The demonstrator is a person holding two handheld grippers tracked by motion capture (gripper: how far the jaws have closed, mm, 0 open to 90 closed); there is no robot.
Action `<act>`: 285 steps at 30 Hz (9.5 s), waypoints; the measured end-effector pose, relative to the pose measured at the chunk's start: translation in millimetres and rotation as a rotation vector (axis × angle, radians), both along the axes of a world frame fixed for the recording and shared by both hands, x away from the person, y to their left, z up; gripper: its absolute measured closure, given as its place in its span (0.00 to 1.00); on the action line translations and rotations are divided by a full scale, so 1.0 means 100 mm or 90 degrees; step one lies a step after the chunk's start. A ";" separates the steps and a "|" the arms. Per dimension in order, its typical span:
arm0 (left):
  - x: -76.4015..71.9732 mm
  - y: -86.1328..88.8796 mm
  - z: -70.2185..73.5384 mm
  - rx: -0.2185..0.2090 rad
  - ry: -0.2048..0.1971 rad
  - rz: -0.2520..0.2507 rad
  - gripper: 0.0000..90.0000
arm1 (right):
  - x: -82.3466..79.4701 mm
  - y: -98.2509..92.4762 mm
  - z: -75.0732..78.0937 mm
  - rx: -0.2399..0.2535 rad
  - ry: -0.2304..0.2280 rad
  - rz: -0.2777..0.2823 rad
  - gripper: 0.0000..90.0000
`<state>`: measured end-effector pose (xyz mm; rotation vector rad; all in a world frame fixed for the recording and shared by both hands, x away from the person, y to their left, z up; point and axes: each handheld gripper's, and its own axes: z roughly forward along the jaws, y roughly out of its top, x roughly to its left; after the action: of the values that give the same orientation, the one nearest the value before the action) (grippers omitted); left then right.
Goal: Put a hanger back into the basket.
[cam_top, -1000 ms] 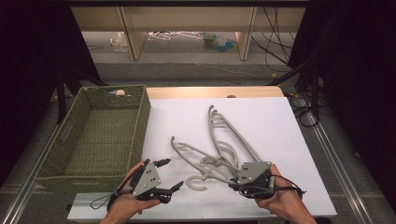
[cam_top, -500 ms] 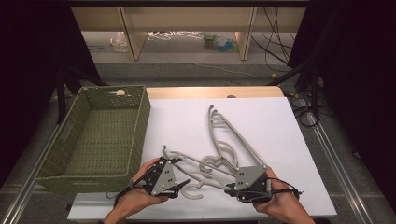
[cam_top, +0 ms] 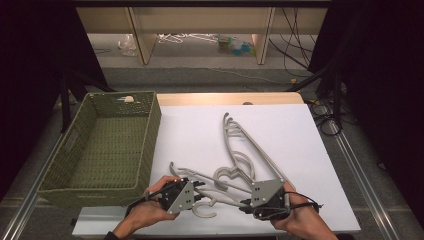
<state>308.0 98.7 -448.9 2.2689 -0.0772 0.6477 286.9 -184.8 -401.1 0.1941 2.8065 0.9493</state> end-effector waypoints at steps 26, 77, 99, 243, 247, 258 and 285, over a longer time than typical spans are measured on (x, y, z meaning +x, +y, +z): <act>-0.11 -0.04 0.40 -0.007 0.144 0.018 0.88 | 0.14 -0.23 0.13 0.081 -0.030 -0.113 0.59; 0.10 1.49 1.43 -0.313 0.277 0.322 0.88 | 0.19 -0.34 -0.06 0.172 0.004 -0.240 0.39; 0.56 2.33 1.50 -0.341 0.233 0.471 0.88 | 0.22 -0.35 -0.09 0.182 0.006 -0.260 0.32; -0.29 0.48 0.02 -0.329 0.250 0.297 0.18 | 0.48 -0.52 -0.45 0.098 0.017 -0.345 0.23; -0.30 0.49 0.04 -0.335 0.242 0.291 0.18 | 0.52 -0.52 -0.49 0.070 0.031 -0.343 0.27; -0.29 0.48 0.02 -0.319 0.246 0.288 0.18 | 0.67 -0.38 -0.65 0.016 0.092 -0.342 0.55; -0.29 0.48 0.02 -0.303 0.231 0.277 0.20 | 0.68 -0.35 -0.47 -0.007 0.083 -0.336 0.91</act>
<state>279.4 146.8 -446.7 1.9038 0.6912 0.4018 355.1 -219.9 -448.0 0.9685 2.6437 0.8110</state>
